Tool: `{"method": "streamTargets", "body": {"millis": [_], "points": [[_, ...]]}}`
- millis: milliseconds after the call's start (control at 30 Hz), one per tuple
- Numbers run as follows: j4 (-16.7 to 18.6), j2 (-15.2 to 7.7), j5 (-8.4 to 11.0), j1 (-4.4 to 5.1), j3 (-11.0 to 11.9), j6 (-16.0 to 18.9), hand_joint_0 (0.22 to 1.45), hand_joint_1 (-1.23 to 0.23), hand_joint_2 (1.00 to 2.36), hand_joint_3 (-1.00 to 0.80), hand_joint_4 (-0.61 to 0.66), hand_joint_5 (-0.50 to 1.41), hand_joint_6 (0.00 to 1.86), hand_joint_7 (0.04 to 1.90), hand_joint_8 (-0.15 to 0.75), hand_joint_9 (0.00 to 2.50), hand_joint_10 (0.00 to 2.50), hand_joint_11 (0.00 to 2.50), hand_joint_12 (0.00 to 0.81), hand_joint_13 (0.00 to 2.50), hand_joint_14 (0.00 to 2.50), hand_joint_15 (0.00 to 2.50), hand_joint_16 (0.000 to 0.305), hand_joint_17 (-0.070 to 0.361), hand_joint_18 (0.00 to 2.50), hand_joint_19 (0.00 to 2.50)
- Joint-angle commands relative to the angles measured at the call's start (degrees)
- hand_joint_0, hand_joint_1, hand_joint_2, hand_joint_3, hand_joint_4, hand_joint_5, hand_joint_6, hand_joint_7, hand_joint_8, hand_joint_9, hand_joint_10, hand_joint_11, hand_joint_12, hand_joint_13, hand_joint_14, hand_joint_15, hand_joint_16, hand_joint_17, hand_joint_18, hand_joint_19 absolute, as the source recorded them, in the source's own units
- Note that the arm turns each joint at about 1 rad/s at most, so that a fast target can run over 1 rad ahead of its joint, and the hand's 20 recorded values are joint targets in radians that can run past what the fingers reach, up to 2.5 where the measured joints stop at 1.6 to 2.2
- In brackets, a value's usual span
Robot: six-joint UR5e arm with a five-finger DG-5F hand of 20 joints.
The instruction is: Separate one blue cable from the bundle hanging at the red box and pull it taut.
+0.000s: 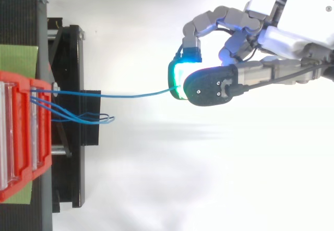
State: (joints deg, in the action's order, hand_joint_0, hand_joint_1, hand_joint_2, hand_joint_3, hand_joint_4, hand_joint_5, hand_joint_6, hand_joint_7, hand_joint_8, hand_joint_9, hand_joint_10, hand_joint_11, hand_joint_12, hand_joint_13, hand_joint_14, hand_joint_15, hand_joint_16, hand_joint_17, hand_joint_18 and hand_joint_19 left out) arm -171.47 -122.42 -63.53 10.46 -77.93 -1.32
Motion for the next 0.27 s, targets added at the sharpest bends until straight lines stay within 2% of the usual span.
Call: {"method": "streamTargets", "body": {"millis": [0, 233], "points": [[0.0, 0.0, -0.01, 0.0, 0.0, 0.0, 0.78, -0.71, 1.02, -0.26, -0.13, -0.23, 0.94, 1.27, 0.257, 1.12, 1.2, 1.56, 0.319, 1.01, 1.87, 1.44, 0.035, 0.079, 1.13, 1.63], [0.0, 0.0, -0.01, 0.0, 0.1, 0.0, 0.78, -0.71, 1.02, -0.26, -0.13, -0.23, 0.94, 1.27, 0.258, 1.12, 1.21, 1.56, 0.312, 1.01, 1.87, 1.44, 0.036, 0.08, 1.13, 1.63]]}}
